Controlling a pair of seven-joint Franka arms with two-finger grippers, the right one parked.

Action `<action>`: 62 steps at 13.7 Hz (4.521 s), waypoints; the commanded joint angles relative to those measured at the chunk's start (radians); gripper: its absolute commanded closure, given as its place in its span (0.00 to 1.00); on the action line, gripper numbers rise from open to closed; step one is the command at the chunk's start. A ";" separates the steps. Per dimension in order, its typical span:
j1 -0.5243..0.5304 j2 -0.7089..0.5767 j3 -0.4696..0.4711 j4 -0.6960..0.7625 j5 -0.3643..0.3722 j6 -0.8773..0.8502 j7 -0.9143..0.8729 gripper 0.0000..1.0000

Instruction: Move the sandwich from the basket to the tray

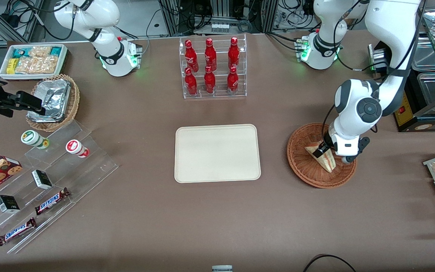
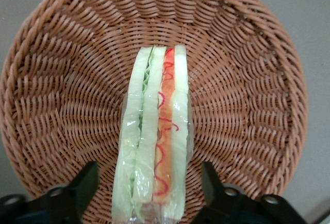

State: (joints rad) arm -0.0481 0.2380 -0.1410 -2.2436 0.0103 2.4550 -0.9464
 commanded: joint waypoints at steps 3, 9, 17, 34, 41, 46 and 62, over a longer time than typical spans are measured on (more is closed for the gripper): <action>-0.007 -0.014 0.003 -0.002 0.020 -0.002 0.006 1.00; -0.035 -0.023 -0.006 0.177 0.016 -0.227 0.123 1.00; -0.306 0.296 -0.006 0.746 0.013 -0.594 0.112 1.00; -0.638 0.652 -0.009 1.102 -0.043 -0.478 -0.043 1.00; -0.641 0.676 -0.009 1.102 -0.044 -0.462 -0.042 0.01; -0.628 0.620 -0.009 1.102 -0.044 -0.462 -0.034 0.00; -0.208 0.206 0.003 0.836 -0.032 -0.689 0.619 0.00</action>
State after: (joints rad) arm -0.3264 0.5692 -0.1285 -1.2456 -0.0208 1.7624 -0.4540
